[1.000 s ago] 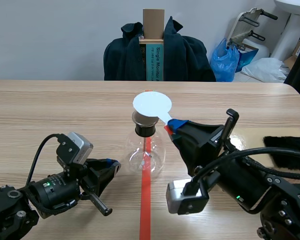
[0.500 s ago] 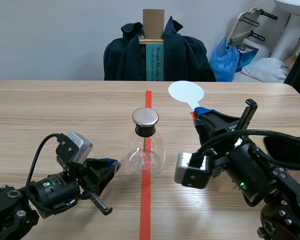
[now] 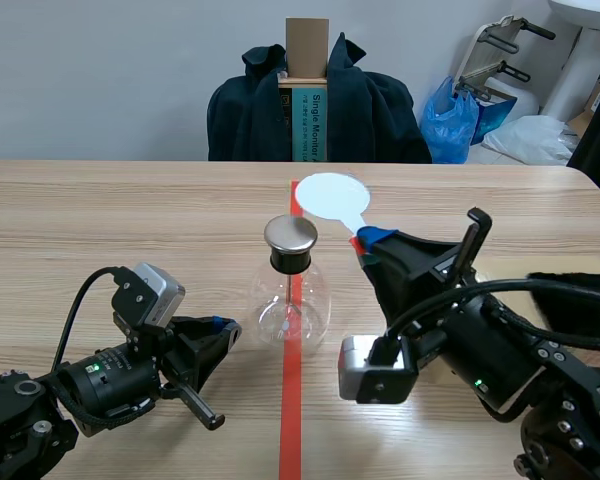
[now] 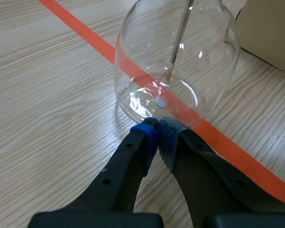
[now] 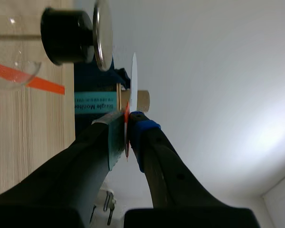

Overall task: Do the electroscope experiment.
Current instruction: 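Move the plate toward and away from the electroscope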

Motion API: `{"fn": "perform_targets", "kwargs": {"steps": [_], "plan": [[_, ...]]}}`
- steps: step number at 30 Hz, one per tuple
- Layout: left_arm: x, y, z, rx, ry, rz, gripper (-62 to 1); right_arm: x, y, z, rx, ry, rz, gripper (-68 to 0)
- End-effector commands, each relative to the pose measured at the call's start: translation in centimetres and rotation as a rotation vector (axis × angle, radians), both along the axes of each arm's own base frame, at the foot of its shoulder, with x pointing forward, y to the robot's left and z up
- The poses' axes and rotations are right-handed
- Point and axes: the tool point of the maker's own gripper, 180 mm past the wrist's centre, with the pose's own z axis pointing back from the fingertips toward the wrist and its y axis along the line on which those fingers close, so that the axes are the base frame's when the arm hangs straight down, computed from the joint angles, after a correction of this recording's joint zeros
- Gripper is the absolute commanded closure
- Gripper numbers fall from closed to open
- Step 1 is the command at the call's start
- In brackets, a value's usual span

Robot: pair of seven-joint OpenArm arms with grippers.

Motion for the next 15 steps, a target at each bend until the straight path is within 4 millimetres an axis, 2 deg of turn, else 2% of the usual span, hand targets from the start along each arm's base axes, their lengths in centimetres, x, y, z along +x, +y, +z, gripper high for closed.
{"fn": "perform_targets", "kwargs": {"steps": [1, 15], "plan": [[0.6, 0.1, 1.0, -0.022, -0.034, 0.008, -3.2, 0.2, 0.0, 1.1, 0.004, -0.039, 0.021, -0.6], [0.7, 0.1, 1.5, -0.038, -0.051, 0.01, -3.2, -1.9, 1.9, 1.0, -0.006, -0.045, 0.175, -0.6]]}}
